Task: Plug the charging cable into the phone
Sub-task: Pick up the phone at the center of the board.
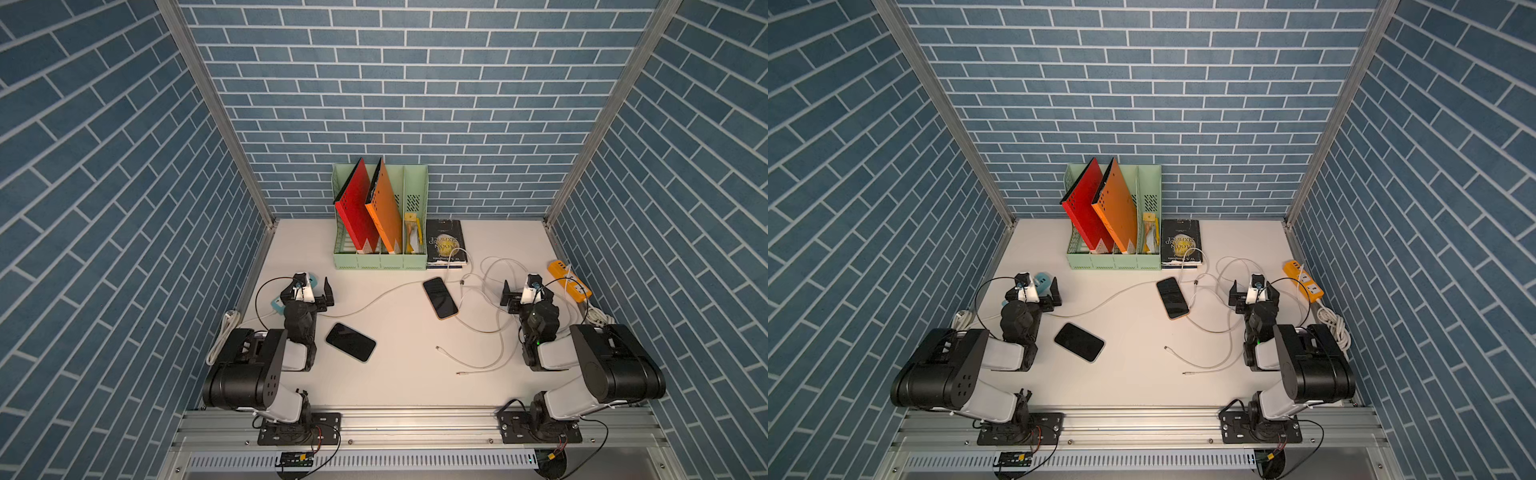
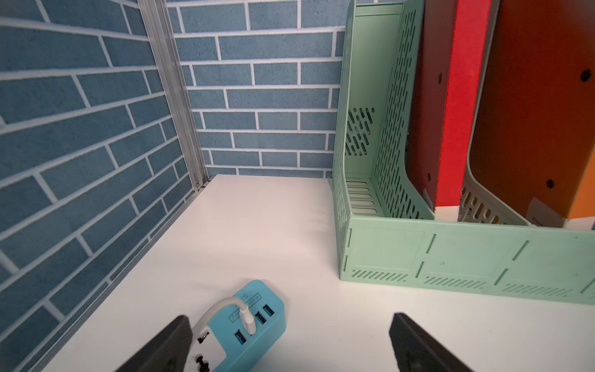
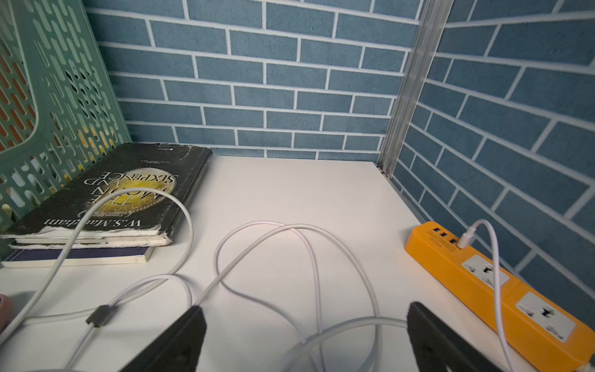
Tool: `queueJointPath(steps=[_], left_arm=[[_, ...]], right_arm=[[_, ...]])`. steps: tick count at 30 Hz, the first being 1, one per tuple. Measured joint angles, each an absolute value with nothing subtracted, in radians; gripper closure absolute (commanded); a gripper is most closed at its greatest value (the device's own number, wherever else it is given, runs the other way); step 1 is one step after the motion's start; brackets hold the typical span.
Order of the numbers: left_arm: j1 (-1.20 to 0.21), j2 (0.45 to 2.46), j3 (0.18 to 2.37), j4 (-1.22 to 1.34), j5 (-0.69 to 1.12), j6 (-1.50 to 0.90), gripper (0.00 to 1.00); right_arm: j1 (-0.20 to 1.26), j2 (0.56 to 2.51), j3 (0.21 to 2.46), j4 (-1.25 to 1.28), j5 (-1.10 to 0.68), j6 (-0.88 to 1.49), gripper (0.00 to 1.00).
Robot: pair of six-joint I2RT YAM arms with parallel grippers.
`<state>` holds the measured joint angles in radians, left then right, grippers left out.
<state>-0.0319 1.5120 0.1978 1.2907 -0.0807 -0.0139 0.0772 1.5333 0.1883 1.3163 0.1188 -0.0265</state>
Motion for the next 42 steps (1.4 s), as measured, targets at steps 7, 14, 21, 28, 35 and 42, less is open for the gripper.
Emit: queueJointPath(steps=[7, 14, 21, 28, 35, 42], left_arm=[[-0.032, 1.512, 0.198, 1.291, -0.081, -0.014, 0.00], [-0.032, 1.512, 0.198, 1.291, -0.081, -0.014, 0.00], [-0.033, 1.506, 0.197, 1.287, -0.116, -0.023, 0.00], [-0.033, 1.179, 0.222, 1.047, -0.310, -0.195, 0.00], [-0.033, 1.134, 0.309, 0.752, -0.152, -0.502, 0.00], [-0.033, 1.025, 0.268, 0.558, 0.011, -0.659, 0.00]], right_arm=[[0.077, 1.533, 0.188, 1.316, 0.119, -0.027, 0.00], [0.077, 1.533, 0.188, 1.316, 0.119, -0.027, 0.00], [0.067, 1.533, 0.188, 1.316, 0.113, -0.026, 0.00], [0.058, 1.467, 0.177, 1.275, 0.143, -0.022, 0.00], [0.104, 0.988, 0.245, 0.964, 0.078, 0.132, 0.17], [0.445, 0.951, 0.405, 0.685, -0.081, 0.276, 0.18]])
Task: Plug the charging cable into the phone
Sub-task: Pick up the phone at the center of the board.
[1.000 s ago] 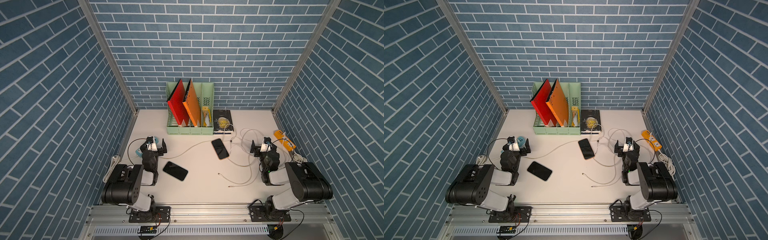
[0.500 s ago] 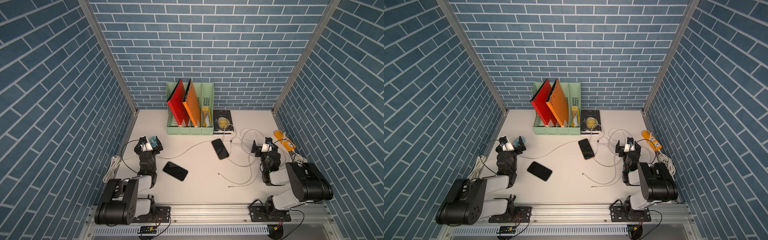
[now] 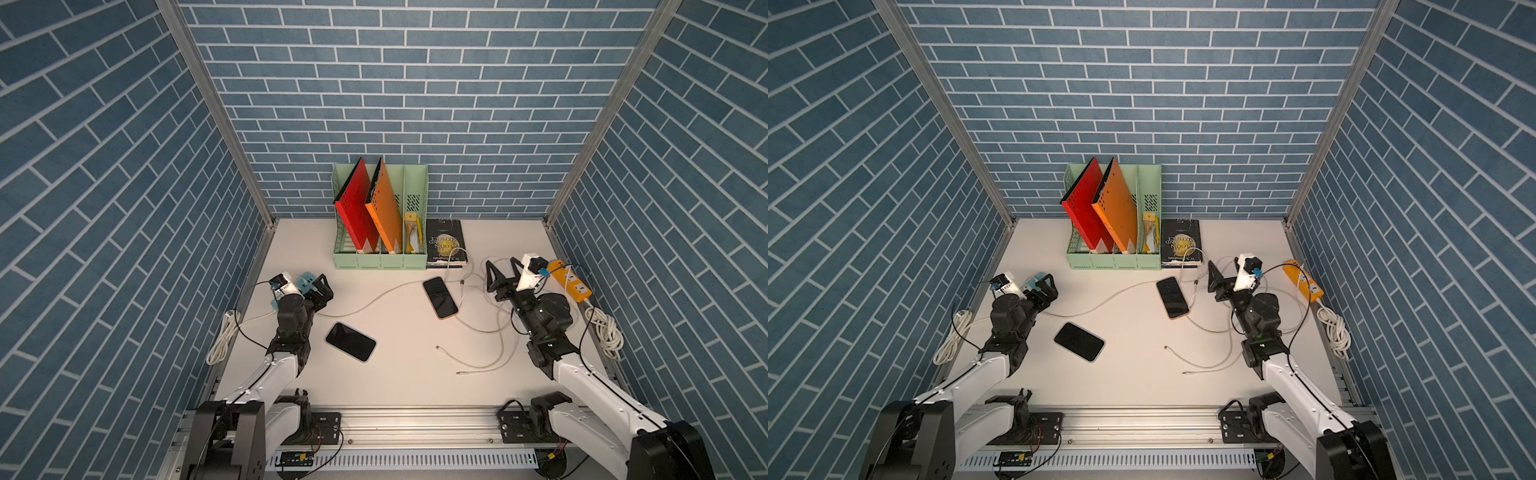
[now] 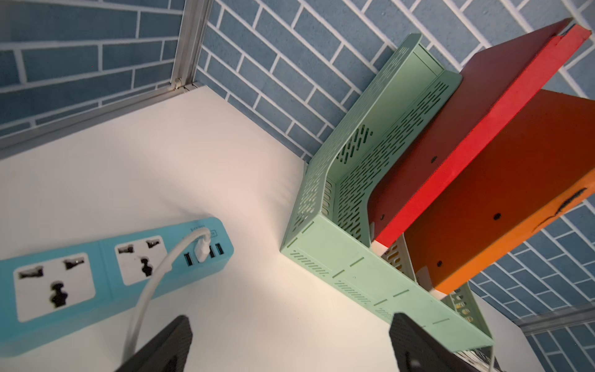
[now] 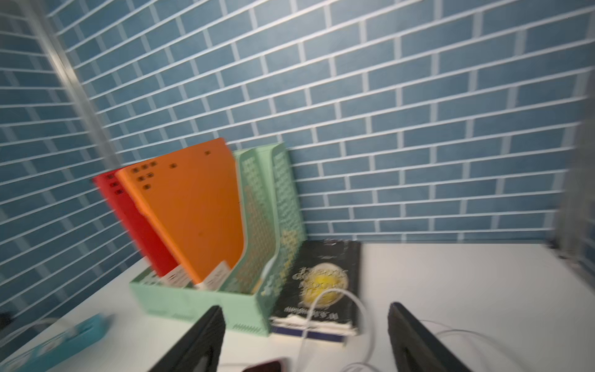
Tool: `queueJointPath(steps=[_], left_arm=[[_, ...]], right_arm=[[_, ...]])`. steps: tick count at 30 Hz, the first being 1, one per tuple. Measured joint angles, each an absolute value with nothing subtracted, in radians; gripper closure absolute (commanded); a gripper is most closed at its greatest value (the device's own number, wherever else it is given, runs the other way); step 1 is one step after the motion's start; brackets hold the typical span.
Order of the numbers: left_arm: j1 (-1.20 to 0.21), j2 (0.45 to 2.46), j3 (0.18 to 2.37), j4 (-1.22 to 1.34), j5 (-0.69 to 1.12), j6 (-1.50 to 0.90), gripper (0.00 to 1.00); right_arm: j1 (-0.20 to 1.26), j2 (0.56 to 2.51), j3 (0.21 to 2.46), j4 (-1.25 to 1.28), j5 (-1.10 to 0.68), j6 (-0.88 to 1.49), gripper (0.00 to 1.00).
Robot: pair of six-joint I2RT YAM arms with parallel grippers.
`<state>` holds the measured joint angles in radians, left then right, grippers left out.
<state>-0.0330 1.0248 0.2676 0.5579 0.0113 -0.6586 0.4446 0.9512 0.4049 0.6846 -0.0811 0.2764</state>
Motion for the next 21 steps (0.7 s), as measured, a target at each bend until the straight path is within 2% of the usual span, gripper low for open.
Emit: queueJointPath(steps=[3, 6, 9, 14, 18, 21], left_arm=[[-0.033, 0.964, 0.263, 0.471, 0.047, -0.682, 0.01], [-0.033, 0.915, 0.257, 0.391, 0.074, -0.684, 0.01], [-0.033, 0.871, 0.247, 0.313, 0.083, -0.681, 0.00], [-0.033, 0.828, 0.229, 0.244, 0.068, -0.676, 0.00], [-0.033, 0.826, 0.214, 0.221, 0.048, -0.662, 0.00], [-0.033, 0.826, 0.212, 0.209, 0.037, -0.654, 0.00]], right_arm=[[0.651, 1.051, 0.483, 0.581, -0.119, 0.284, 0.18], [0.867, 1.192, 0.564, 0.501, -0.118, 0.269, 0.14], [1.034, 1.350, 0.647, 0.447, -0.118, 0.238, 0.14], [1.166, 1.625, 0.810, 0.379, -0.064, 0.186, 0.08], [1.200, 1.787, 0.913, 0.362, -0.030, 0.150, 0.01], [1.201, 1.865, 0.961, 0.348, -0.014, 0.128, 0.00]])
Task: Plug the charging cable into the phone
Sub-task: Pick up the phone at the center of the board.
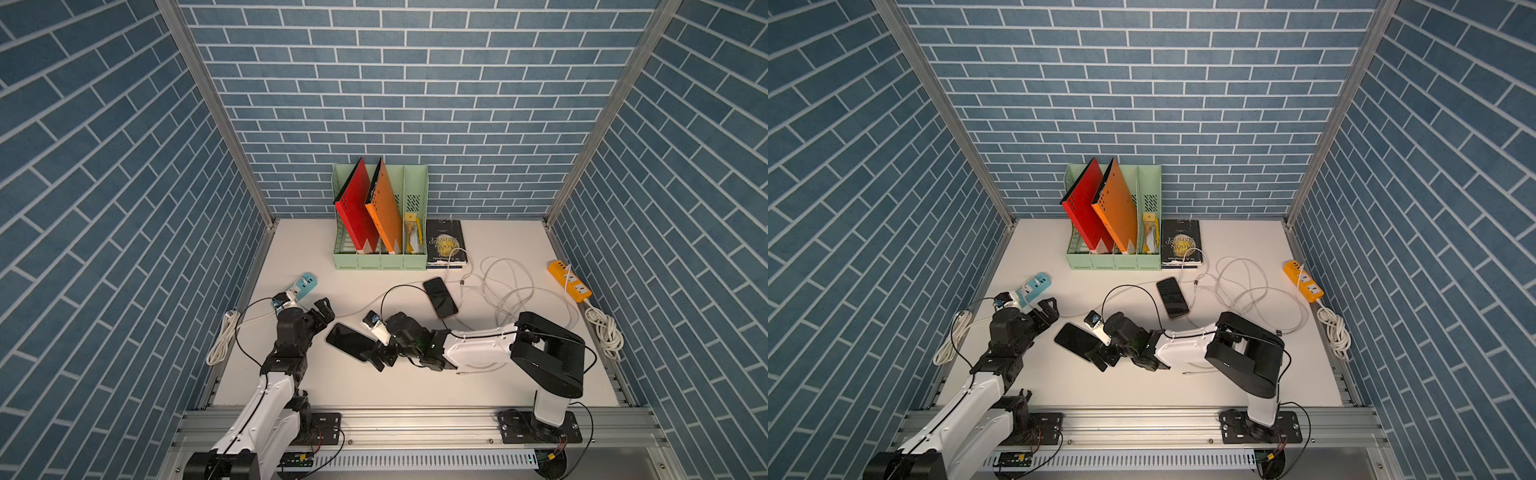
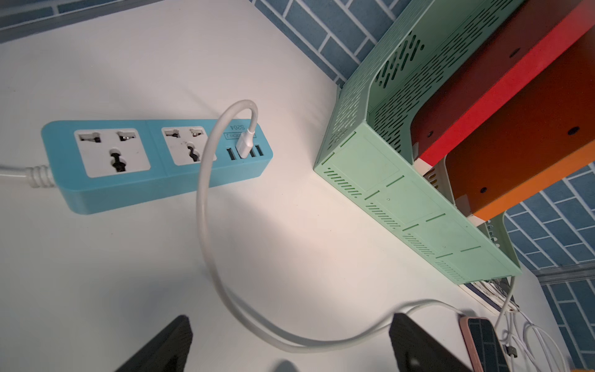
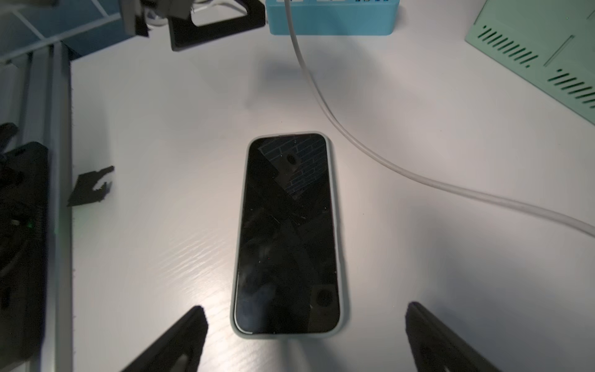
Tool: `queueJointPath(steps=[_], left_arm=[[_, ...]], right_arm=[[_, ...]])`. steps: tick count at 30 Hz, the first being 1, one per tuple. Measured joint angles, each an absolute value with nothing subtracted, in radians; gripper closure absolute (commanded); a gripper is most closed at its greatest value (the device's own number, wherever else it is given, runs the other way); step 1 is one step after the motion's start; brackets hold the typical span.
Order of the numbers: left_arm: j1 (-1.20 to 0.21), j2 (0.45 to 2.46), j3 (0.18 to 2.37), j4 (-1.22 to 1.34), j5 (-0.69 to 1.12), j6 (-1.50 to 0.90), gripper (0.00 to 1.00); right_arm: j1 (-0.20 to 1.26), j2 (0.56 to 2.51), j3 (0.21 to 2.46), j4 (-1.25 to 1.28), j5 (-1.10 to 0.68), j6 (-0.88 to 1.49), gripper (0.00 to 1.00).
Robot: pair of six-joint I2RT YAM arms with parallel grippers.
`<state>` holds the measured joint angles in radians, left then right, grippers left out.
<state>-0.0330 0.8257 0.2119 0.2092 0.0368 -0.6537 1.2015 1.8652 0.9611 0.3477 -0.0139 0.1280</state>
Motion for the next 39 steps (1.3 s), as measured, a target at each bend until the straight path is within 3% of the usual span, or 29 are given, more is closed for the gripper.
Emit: queueJointPath(steps=[14, 26, 39], left_arm=[[-0.033, 0.817, 0.183, 0.207, 0.014, -0.639, 0.00], [-0.033, 0.818, 0.175, 0.207, -0.003, -0.639, 0.00], [-0.033, 0.801, 0.165, 0.208, 0.003, -0.639, 0.00]], right_arm=[[1.240, 1.966, 1.024, 0.334, 0.004, 0.072, 0.00], [1.247, 2.078, 1.135, 0.345, 0.031, 0.083, 0.10], [1.257, 2.087, 1.101, 0.435, 0.074, 0.124, 0.46]])
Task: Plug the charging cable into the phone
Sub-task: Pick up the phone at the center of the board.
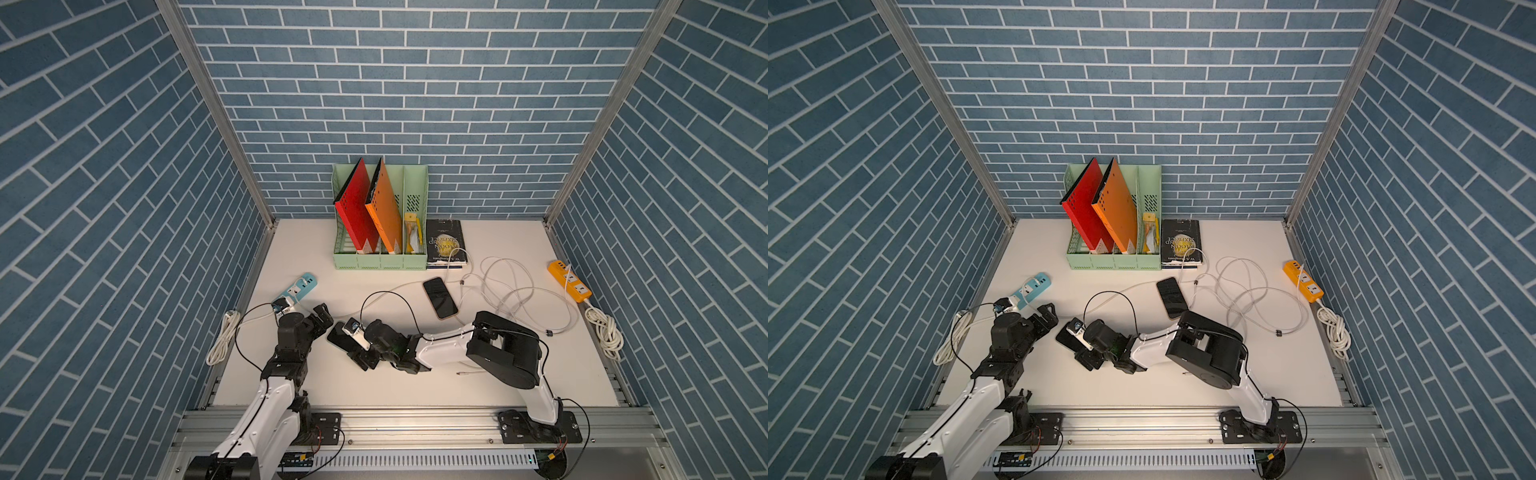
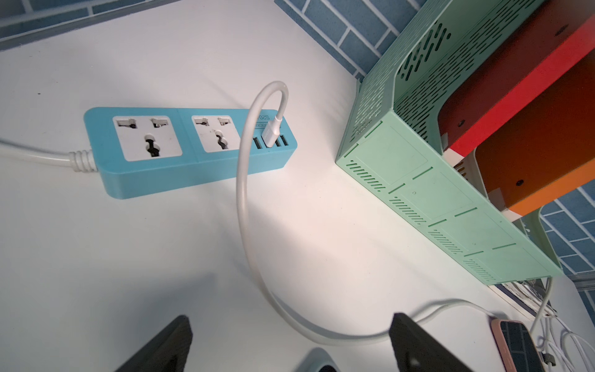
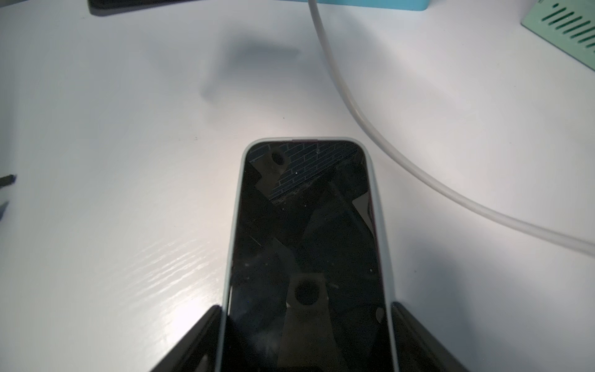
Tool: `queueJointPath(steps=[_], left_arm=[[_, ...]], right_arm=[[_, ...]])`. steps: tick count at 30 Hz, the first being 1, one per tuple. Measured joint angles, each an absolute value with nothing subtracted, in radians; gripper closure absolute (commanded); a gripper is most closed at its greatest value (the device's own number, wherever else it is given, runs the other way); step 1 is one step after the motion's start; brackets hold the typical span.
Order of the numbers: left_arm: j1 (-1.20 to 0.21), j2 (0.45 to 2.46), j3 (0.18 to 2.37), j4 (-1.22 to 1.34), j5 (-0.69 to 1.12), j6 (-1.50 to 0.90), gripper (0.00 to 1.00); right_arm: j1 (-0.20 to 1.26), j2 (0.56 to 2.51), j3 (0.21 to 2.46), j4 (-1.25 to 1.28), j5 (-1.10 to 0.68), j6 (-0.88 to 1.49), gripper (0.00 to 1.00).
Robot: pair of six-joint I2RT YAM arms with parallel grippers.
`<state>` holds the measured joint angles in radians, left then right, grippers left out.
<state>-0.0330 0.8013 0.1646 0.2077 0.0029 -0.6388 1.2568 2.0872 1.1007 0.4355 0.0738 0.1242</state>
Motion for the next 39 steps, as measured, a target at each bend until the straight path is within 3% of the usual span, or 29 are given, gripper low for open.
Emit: queueJointPath(steps=[11, 20, 26, 29, 39], left_arm=[[-0.033, 0.783, 0.117, 0.340, 0.236, -0.635, 0.01], [-0.061, 0.842, 0.079, 0.456, 0.392, -0.724, 0.05], [-0.220, 0.900, 0.067, 0.546, 0.369, -0.802, 0.07], [-0.301, 0.964, 0.067, 0.596, 0.335, -0.832, 0.14], [-0.433, 1.244, 0.065, 0.812, 0.294, -0.921, 0.26]], right_arm=[[1.237, 1.913, 0.751, 0.681, 0.058, 0.160, 0.54], [1.094, 1.866, 0.593, 0.914, -0.066, 0.336, 0.60], [1.093, 1.868, 0.593, 0.980, -0.117, 0.389, 0.61], [1.093, 1.872, 0.594, 0.991, -0.132, 0.402, 0.61], [1.094, 1.883, 0.594, 1.006, -0.152, 0.424, 0.61]])
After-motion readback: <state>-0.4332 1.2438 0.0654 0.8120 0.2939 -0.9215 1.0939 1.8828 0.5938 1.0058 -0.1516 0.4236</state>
